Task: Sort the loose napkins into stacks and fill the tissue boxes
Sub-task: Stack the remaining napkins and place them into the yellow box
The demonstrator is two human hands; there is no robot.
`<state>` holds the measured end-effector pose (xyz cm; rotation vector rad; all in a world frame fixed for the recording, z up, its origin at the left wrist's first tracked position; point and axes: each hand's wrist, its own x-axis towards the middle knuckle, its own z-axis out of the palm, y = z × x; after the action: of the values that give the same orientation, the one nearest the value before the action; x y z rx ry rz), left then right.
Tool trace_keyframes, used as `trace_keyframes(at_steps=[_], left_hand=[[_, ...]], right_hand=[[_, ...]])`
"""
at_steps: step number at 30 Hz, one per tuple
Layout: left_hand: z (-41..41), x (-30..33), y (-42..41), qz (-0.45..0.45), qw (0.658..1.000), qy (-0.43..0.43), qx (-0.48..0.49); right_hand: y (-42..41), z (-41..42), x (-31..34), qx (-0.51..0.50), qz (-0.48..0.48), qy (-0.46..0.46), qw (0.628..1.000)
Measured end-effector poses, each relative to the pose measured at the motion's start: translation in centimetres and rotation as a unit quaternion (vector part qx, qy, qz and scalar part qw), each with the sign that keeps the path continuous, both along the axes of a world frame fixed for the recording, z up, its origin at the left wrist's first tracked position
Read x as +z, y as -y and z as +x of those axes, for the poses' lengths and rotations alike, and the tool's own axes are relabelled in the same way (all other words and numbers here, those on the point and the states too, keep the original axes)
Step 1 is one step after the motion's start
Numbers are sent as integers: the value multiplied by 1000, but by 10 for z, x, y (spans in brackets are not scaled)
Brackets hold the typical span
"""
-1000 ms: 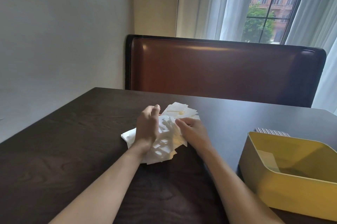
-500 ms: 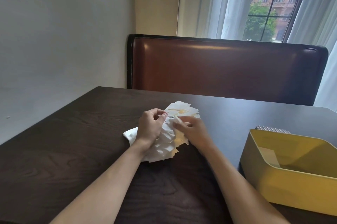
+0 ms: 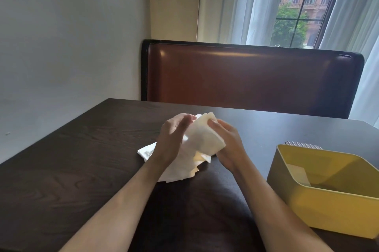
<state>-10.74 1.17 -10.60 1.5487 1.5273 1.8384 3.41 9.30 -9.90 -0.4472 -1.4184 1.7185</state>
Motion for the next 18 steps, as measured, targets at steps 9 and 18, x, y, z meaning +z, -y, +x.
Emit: trace_keyframes(at_steps=[9,18], left_hand=[[-3,-8,-5,-29,997,-58,40],[-2,4,0,-46,998,-37,-9]], right_hand=[[-5,-1,-5,-45,-67,26,996],[-3,-2,2,-68,-12,-17,997]])
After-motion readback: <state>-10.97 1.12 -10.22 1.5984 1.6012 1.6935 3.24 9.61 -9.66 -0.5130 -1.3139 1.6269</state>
